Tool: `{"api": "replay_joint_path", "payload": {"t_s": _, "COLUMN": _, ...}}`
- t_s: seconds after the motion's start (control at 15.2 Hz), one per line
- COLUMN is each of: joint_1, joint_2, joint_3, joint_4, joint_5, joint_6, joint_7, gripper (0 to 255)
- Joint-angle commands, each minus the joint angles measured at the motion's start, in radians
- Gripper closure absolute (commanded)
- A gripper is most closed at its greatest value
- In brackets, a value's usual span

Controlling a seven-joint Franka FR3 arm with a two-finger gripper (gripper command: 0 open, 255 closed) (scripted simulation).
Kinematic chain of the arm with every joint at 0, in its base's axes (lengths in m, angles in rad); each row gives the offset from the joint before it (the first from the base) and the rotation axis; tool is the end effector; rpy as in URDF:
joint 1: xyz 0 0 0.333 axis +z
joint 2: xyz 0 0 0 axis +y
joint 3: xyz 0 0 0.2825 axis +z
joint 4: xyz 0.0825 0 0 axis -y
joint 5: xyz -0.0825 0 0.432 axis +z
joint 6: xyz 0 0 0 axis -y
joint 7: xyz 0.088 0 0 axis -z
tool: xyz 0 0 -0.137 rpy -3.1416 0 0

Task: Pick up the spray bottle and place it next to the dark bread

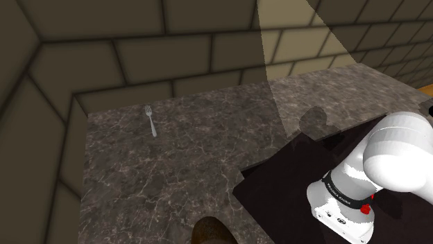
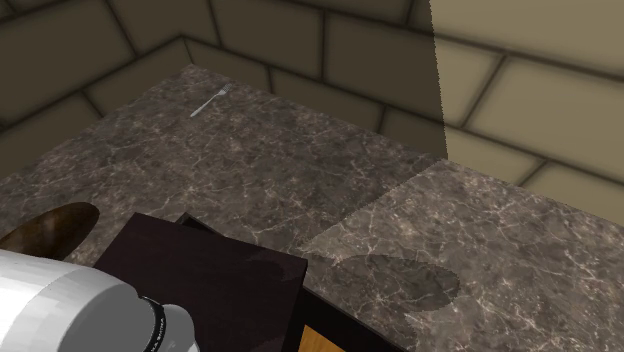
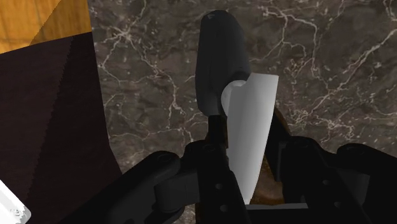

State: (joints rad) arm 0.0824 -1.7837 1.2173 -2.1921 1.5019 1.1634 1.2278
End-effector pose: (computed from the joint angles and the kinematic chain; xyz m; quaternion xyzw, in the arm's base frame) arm -0.1193 0.5136 0.3386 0.9958 -0.0898 0.0178 0.0069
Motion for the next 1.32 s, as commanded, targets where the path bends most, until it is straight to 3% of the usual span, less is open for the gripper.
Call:
{"api": "replay_joint_path", "payload": {"t_s": 0.0, "joint_1": 0.0, "joint_2": 0.0, "joint_3": 0.0, "joint_4": 0.0, "joint_5": 0.0, "joint_6": 0.0, "joint_7": 0.0, "gripper": 255}}
{"api": "replay_joint_path", "payload": {"t_s": 0.07, "joint_1": 0.0, "joint_2": 0.0, "joint_3": 0.0, "joint_4": 0.0, "joint_5": 0.0, "joint_6": 0.0, "joint_7": 0.0, "gripper": 255}}
{"api": "replay_joint_path", "payload": {"t_s": 0.13, "joint_1": 0.0, "joint_2": 0.0, "joint_3": 0.0, "joint_4": 0.0, "joint_5": 0.0, "joint_6": 0.0, "joint_7": 0.0, "gripper": 0}}
{"api": "replay_joint_path", "payload": {"t_s": 0.46, "joint_1": 0.0, "joint_2": 0.0, "joint_3": 0.0, "joint_4": 0.0, "joint_5": 0.0, "joint_6": 0.0, "joint_7": 0.0, "gripper": 0}}
{"api": "replay_joint_path", "payload": {"t_s": 0.73, "joint_1": -0.047, "joint_2": 0.061, "joint_3": -0.095, "joint_4": 0.064, "joint_5": -0.084, "joint_6": -0.049, "joint_7": -0.01, "gripper": 0}}
{"api": "replay_joint_path", "payload": {"t_s": 1.25, "joint_1": -0.047, "joint_2": 0.062, "joint_3": -0.094, "joint_4": 0.063, "joint_5": -0.084, "joint_6": -0.049, "joint_7": -0.01, "gripper": 0}}
